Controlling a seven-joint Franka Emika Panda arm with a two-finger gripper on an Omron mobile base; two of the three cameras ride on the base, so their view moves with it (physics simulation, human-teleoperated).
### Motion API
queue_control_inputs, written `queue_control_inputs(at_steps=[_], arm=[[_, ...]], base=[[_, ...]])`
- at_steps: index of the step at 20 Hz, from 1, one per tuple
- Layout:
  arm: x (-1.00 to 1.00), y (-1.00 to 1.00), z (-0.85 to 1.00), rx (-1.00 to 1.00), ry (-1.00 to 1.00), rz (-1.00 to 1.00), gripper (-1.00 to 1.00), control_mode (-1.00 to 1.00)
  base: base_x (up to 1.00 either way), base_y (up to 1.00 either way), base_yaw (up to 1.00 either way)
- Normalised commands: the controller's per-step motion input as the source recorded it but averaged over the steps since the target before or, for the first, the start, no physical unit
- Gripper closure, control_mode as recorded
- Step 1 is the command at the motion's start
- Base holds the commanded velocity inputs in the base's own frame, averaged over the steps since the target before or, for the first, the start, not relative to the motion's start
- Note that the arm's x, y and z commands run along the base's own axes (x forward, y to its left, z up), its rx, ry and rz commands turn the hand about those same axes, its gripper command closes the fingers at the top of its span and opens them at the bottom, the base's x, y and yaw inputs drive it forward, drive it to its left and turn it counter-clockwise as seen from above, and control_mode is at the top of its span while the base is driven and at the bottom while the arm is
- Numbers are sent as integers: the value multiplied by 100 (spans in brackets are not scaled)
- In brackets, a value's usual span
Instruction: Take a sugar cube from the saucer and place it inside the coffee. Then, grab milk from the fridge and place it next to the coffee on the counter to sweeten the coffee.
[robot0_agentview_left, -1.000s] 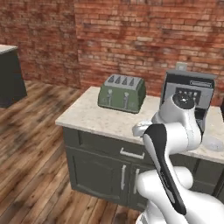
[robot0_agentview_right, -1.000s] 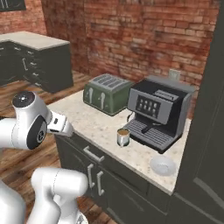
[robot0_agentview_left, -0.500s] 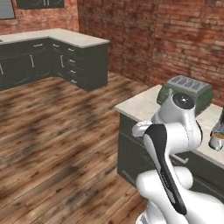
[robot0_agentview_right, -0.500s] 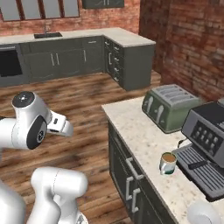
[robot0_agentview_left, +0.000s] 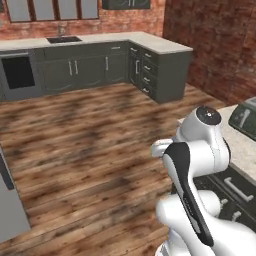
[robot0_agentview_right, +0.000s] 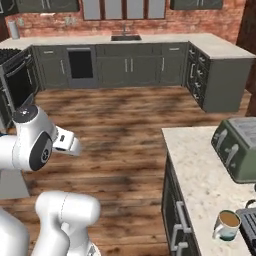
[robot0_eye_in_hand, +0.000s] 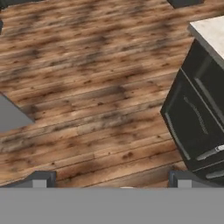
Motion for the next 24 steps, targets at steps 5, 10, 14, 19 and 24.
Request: queue_control_inputs(at_steps=[5,10,14,19,24], arm=[[0,0,0,0,0,0,-100,100],[0,0,0,0,0,0,-100,100],[0,0,0,0,0,0,-100,100],[0,0,0,0,0,0,-100,100],[0,0,0,0,0,0,-100,100]], base=[[1,1,46],[0,0,43],[26,0,48],[89,-1,20],[100,-35,5]])
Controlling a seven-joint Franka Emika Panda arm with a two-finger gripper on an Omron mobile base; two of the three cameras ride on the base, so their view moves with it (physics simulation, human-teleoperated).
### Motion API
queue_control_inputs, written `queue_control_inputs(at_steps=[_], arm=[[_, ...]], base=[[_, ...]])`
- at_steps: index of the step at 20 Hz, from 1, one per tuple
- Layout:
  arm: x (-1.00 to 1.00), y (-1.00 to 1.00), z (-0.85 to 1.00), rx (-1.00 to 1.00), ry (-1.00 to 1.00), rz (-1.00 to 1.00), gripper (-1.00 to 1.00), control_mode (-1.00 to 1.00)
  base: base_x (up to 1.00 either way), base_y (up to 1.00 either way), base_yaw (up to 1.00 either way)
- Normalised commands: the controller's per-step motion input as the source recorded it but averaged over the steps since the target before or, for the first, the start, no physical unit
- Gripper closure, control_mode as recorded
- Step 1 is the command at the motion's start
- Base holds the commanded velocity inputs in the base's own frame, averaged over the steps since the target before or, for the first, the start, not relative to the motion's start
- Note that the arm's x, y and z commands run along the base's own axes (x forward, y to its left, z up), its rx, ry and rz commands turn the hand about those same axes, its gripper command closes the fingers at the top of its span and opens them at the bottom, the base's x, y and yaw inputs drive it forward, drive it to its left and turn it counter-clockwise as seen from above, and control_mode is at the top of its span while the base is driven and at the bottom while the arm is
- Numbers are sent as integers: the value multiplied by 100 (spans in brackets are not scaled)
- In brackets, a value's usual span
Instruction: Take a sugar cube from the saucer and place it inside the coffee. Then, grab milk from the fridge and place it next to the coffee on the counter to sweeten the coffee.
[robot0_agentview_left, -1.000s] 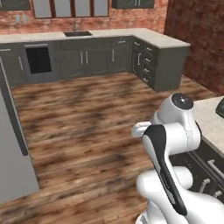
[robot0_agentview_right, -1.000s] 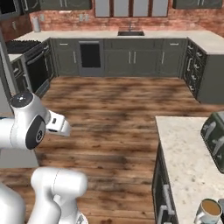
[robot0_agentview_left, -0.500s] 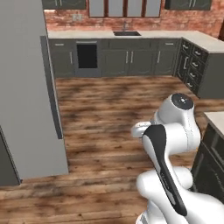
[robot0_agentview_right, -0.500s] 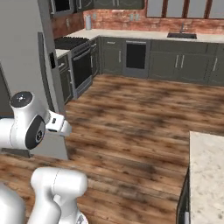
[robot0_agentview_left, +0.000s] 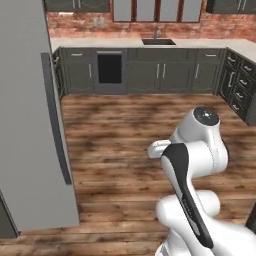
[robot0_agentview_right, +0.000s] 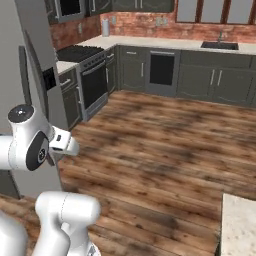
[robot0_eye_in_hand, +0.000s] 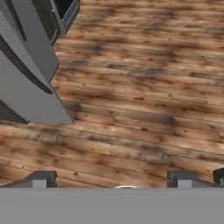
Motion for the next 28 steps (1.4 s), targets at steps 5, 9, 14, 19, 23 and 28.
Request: queue_control_inputs(at_steps=[5,9,14,19,23,28], arm=[[0,0,0,0,0,0,-100,100],[0,0,0,0,0,0,-100,100],[0,0,0,0,0,0,-100,100],[0,0,0,0,0,0,-100,100],[0,0,0,0,0,0,-100,100],[0,0,0,0,0,0,-100,100]], base=[[100,-54,0],[100,-49,0],[100,-51,0],[100,-41,3],[100,-42,41],[83,-25,81]])
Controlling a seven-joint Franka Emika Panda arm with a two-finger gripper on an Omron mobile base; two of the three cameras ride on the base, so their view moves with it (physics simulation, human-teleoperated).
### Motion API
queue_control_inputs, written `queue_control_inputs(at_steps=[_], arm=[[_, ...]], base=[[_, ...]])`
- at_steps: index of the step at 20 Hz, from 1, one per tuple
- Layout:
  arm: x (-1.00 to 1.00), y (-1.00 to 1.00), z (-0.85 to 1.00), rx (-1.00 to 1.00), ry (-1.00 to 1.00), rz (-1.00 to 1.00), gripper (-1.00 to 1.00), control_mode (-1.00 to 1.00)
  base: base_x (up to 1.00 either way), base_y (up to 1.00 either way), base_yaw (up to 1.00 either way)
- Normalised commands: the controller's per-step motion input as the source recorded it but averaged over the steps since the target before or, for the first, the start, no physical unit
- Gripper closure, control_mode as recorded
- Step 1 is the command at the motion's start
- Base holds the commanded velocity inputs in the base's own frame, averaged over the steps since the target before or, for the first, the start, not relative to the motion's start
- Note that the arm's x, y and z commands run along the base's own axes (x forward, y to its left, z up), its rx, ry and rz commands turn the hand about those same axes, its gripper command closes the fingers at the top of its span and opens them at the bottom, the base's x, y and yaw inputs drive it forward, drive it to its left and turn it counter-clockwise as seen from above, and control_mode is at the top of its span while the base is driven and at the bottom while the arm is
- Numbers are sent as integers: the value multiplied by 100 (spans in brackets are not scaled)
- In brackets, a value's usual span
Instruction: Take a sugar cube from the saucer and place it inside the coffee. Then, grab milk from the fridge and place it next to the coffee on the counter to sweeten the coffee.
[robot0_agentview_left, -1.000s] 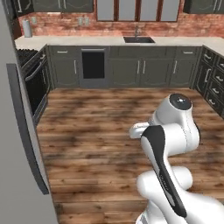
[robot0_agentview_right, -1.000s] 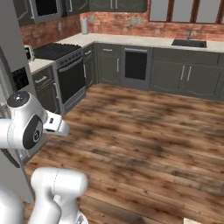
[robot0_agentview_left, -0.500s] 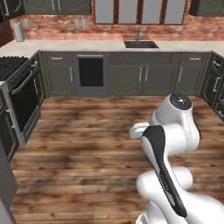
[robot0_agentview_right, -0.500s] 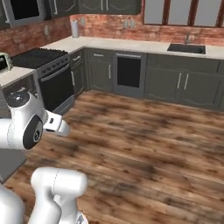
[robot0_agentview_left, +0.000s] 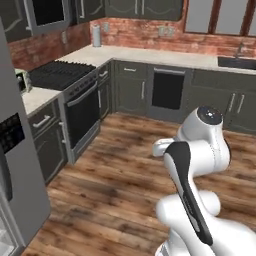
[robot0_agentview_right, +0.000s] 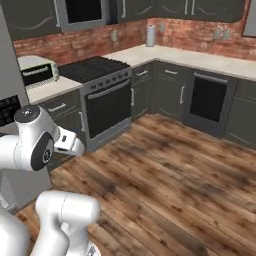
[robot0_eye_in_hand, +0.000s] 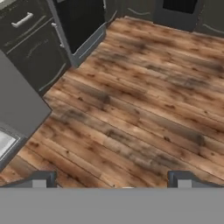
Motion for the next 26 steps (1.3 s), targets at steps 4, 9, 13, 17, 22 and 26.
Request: queue_control_inputs(at_steps=[4,9,13,17,22,26], arm=[[0,0,0,0,0,0,-100,100],[0,0,0,0,0,0,-100,100],[0,0,0,0,0,0,-100,100],[0,0,0,0,0,0,-100,100],[0,0,0,0,0,0,-100,100],[0,0,0,0,0,0,-100,100]], base=[[56,-16,92],[60,-32,86],[65,-45,73],[59,-6,43],[21,0,20],[0,2,8]])
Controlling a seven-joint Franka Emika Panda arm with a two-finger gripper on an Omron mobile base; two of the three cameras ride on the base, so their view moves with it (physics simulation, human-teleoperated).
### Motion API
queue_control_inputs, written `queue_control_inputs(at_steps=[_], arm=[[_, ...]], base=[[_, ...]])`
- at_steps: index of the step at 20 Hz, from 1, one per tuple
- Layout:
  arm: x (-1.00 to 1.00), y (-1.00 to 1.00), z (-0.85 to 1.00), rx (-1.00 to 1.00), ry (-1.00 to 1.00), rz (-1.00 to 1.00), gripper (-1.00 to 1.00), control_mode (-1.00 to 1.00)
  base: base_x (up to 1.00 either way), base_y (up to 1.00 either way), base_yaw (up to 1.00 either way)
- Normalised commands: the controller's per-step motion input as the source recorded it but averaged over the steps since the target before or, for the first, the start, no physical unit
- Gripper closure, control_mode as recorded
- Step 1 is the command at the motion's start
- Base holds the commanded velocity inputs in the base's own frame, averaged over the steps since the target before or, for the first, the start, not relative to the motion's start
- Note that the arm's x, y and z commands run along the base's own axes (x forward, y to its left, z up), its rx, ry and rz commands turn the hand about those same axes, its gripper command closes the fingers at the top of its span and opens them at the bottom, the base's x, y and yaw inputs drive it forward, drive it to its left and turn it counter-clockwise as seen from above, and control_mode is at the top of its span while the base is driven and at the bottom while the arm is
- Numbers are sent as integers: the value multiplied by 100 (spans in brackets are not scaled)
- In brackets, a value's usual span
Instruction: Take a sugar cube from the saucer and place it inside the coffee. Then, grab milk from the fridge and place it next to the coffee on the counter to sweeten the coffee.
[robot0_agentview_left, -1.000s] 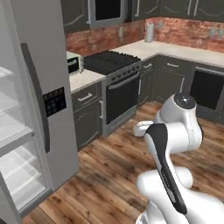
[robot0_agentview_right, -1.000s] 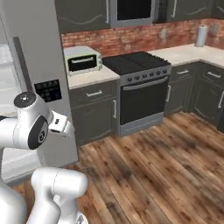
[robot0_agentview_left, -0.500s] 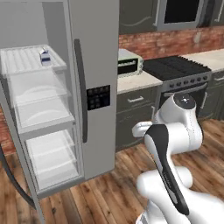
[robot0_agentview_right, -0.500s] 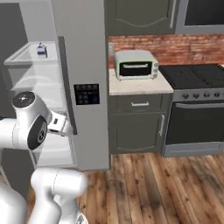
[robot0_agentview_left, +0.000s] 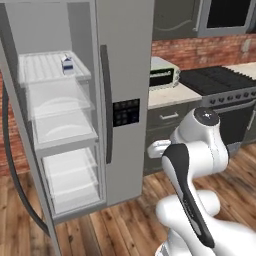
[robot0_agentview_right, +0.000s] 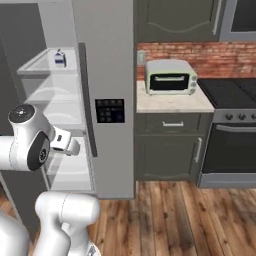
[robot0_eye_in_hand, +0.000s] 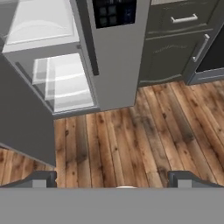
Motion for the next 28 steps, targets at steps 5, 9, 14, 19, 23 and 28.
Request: queue_control_inputs(at_steps=[5,9,14,19,23,28], arm=[[0,0,0,0,0,0,-100,100],[0,0,0,0,0,0,-100,100],[0,0,0,0,0,0,-100,100],[0,0,0,0,0,0,-100,100],[0,0,0,0,0,0,-100,100],[0,0,0,0,0,0,-100,100]], base=[[0,11,17],[6,16,16],[30,17,10],[49,7,10],[67,9,10],[69,14,8]])
